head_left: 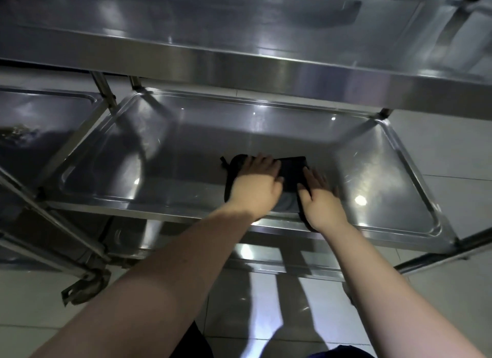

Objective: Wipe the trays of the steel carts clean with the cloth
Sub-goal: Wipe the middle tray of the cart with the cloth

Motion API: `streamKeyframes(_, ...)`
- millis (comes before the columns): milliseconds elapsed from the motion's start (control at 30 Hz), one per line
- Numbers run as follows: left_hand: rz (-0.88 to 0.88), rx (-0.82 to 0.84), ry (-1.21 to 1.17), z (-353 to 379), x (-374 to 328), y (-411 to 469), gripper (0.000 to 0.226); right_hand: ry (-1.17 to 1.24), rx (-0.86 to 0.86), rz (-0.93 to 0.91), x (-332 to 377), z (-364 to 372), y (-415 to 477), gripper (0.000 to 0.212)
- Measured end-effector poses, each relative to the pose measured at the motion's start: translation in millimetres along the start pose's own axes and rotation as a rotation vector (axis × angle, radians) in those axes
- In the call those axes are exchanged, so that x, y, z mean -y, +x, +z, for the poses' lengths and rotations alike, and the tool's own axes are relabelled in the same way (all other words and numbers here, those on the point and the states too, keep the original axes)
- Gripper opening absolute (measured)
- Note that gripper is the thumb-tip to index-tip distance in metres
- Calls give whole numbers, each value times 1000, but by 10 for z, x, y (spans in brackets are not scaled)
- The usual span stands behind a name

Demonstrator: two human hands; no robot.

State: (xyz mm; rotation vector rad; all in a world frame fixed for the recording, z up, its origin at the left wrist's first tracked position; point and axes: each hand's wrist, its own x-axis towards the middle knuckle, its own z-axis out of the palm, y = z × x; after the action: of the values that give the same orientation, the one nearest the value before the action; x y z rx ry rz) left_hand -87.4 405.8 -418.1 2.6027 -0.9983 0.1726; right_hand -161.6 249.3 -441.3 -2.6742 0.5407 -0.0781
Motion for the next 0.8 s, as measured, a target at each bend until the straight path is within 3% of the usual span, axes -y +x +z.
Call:
streamKeyframes(100, -143, 255, -60, 267, -429, 214, 54, -19, 1, -11, -3, 70, -43, 55)
streamKeyframes(167, -247, 317, 2, 396, -477, 288, 52, -5, -8, 0, -25, 69, -32, 55)
streamKeyframes(300, -262, 269, 144, 464, -319, 208, 55, 16, 20, 32, -55, 68, 2, 54)
streamKeyframes(467, -347, 303, 204, 340, -15, 149, 76, -136, 89, 18, -58, 90, 8, 57)
streamKeyframes(700, -407, 273, 200, 83, 790, -33, 80, -216, 150, 103, 94, 67, 26, 57)
streamKeyframes(800, -421, 271, 220, -18, 1038, -130, 82, -229, 89, -42, 523, 134, 157, 59)
